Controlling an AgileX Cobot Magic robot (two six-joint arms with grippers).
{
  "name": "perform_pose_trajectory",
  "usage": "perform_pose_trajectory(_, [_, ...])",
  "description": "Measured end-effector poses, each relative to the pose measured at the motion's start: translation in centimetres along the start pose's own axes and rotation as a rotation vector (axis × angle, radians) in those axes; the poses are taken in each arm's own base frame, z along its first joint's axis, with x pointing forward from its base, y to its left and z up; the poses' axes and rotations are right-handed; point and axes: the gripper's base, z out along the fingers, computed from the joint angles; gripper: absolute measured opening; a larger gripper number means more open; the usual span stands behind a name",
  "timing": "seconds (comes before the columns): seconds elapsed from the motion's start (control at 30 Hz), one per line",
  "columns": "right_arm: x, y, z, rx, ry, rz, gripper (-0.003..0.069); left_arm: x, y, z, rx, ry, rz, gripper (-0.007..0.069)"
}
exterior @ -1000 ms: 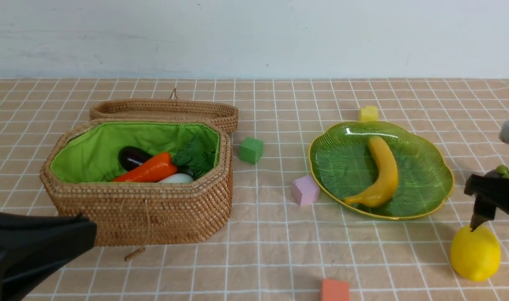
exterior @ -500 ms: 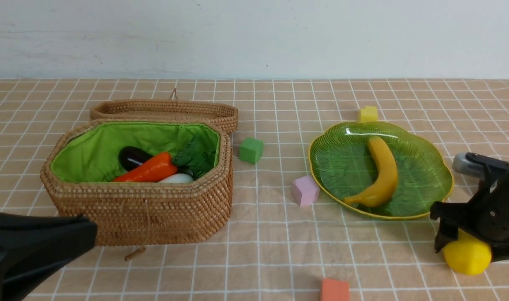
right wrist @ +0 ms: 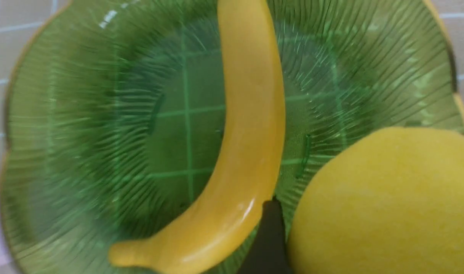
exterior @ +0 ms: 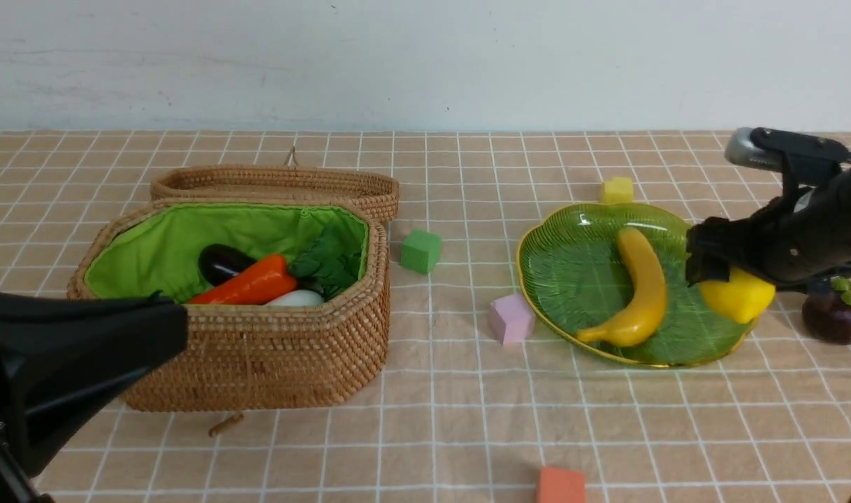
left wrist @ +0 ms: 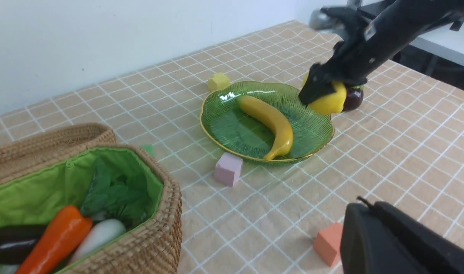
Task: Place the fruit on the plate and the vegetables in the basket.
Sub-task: Use the right arm to grab a lemon and put it into the right plate, then use the right arm to grab a mangosteen and put it into the right plate
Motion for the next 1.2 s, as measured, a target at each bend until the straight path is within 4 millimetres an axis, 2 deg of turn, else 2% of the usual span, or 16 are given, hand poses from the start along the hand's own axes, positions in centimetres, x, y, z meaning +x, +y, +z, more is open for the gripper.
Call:
perform_pose_trajectory(0.1, [0.2, -0.2, 1.6, 0.006, 0.031, -0.001, 0.0603, 0.0, 0.0, 0.3, 0.003, 0.002, -0.004, -0.0013])
perform_pose_trajectory(0.17, [-0.2, -0.1, 1.9, 0.005, 0.032, -0.002, 0.0658, 0.0, -0.1, 0.4, 0.003, 0.008, -0.005, -0.0013])
perform_pose_trajectory(0.3, [-1.3, 0.2, 0.5, -0.001, 0.028, -0.011, 0.0680, 0.1, -0.1, 0.6, 0.003, 0.013, -0.006, -0.0013])
perform_pose_trajectory(0.33, [-1.9, 0.1, -0.9, 0.000, 0.034, -0.016, 0.0676, 0.0, -0.1, 0.6, 0.004, 0.012, -0.007, -0.0013])
perform_pose_trajectory(0.37, [-2.1, 0.1, -1.3, 0.001, 0.030, -0.016, 0.0675, 0.0, -0.1, 0.6, 0.004, 0.010, -0.007, -0.0013])
perform_pose_trajectory(0.43, [-2.9, -0.8, -3.8, 0.023, 0.029, -0.011, 0.0657, 0.0, -0.1, 0.6, 0.005, 0.004, -0.006, -0.0013])
perform_pose_trajectory(0.5, [-3.3, -2.5, -5.2, 0.064, 0.029, 0.030, 0.0638, -0.1, -0.1, 0.6, 0.006, -0.001, -0.006, -0.0013])
perform_pose_trajectory(0.53, [-3.3, -3.0, -5.3, 0.072, 0.032, 0.042, 0.0636, -0.1, -0.1, 0.6, 0.006, -0.001, -0.006, -0.0013])
perform_pose_trajectory(0.57, [-3.4, -5.1, -5.6, 0.114, 0.032, 0.103, 0.0622, -0.1, -0.1, 0.6, 0.006, -0.006, -0.006, -0.0013])
perform_pose_trajectory(0.63, [-3.3, -6.8, -5.6, 0.141, 0.042, 0.155, 0.0613, -0.1, -0.1, 0.6, 0.006, -0.005, -0.006, -0.0013])
perform_pose_trajectory(0.7, [-3.1, -9.6, -5.0, 0.170, 0.053, 0.245, 0.0608, -0.1, -0.1, 0.6, 0.006, -0.005, -0.006, -0.0013])
perform_pose_trajectory(0.77, [-3.0, -10.7, -4.4, 0.169, 0.056, 0.291, 0.0608, -0.1, -0.1, 0.6, 0.006, -0.005, -0.006, -0.0013])
perform_pose_trajectory(0.83, [-2.9, -12.0, -2.7, 0.157, 0.047, 0.329, 0.0610, -0.1, -0.1, 0.6, 0.007, -0.007, -0.006, -0.0013])
perform_pose_trajectory(1.07, [-1.9, -13.1, 1.8, 0.159, 0.068, 0.319, 0.0613, -0.1, -0.1, 0.6, 0.007, -0.007, -0.006, -0.0013])
perform_pose_trajectory(1.1, [-1.5, -13.5, 3.1, 0.161, 0.085, 0.318, 0.0613, -0.2, -0.1, 0.6, 0.007, -0.010, -0.006, -0.0013])
perform_pose_trajectory(1.2, [-1.4, -13.6, 3.8, 0.161, 0.092, 0.307, 0.0602, -0.2, -0.1, 0.6, 0.008, -0.018, -0.006, -0.0013])
